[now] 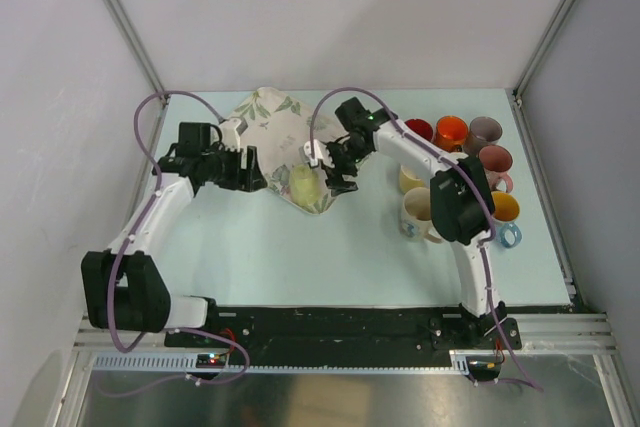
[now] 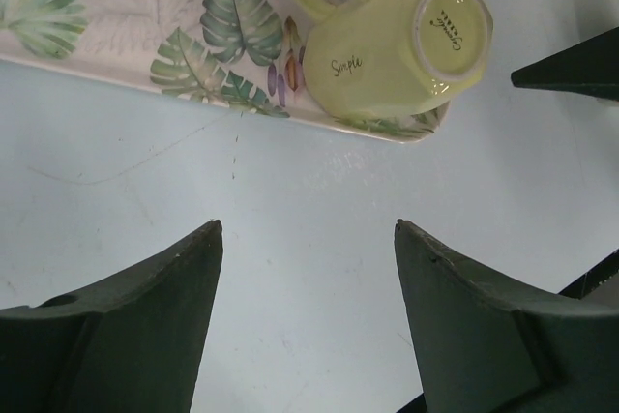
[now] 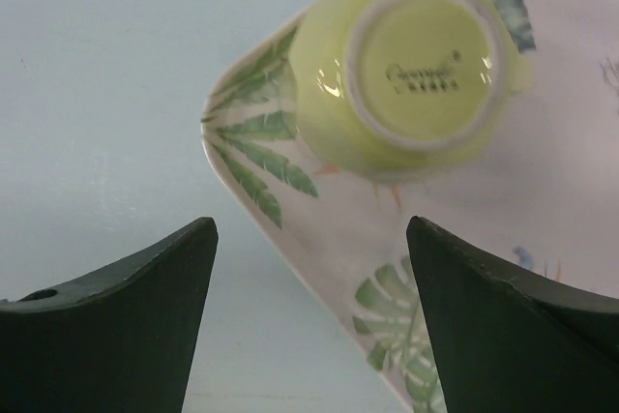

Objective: Turn the mug right side up
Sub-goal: Turn over the cup on the tray.

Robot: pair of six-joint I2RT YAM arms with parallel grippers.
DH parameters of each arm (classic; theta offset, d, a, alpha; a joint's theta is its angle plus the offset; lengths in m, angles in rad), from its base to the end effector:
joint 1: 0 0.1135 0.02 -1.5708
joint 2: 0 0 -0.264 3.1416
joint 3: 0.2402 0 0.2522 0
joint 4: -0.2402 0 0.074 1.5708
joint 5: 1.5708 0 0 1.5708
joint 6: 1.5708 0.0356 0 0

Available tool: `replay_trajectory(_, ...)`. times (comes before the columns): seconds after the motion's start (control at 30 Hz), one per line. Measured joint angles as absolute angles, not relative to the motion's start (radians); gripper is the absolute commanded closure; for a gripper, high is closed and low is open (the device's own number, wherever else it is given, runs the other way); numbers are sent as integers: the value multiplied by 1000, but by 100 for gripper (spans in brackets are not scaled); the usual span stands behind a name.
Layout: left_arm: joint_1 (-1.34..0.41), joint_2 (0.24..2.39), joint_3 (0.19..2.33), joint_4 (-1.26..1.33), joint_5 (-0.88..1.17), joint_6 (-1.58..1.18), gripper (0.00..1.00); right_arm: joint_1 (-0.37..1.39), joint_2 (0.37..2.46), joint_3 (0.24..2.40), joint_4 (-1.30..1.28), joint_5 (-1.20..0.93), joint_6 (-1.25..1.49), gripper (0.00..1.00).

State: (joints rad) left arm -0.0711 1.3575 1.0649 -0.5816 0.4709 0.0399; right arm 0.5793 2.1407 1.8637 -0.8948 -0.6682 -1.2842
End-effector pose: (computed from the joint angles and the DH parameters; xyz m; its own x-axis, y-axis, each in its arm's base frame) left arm 0.2819 -0.0363 0.2772 -0.7504 0.0891 -0.6550 0.3839 0.8654 -0.3221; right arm 0.3679 0.2670 0.2326 0.3874 -0.6463 -0.6574 -0.9181 -0.3354 -0.2113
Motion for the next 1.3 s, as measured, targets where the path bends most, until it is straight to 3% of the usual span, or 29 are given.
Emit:
replay_trajectory(0.13,-57,1324,1036,-581,465,28,24,614,2186,1916,-955,-675,-1354,20)
replay_trajectory(0.27,-40,1311,1026,-580,457,25,24,638,2206,1936,-966,-659,-1353,33)
replay_trajectory(0.5,-36,1286,1009,-576,455,20,24,677,2213,1927,-801,-605,-1005,42)
replay_trajectory(0.7,-34,1287,1008,-574,455,-3,24,689,2206,1866,-599,-546,-640,41)
replay_trajectory(0.87,-34,1290,1008,-574,455,-11,24,690,2162,1795,-595,-595,-544,41)
replay_trajectory(0.97,-34,1291,1008,-574,455,-11,24,680,2122,1787,-610,-647,-550,38)
replay_trajectory(1.13,-31,1300,1008,-573,454,-11,24,630,2100,1858,-664,-722,-697,20)
replay_trajectory(1.3,-28,1308,1008,-572,450,-10,24,567,2128,1963,-726,-776,-916,15)
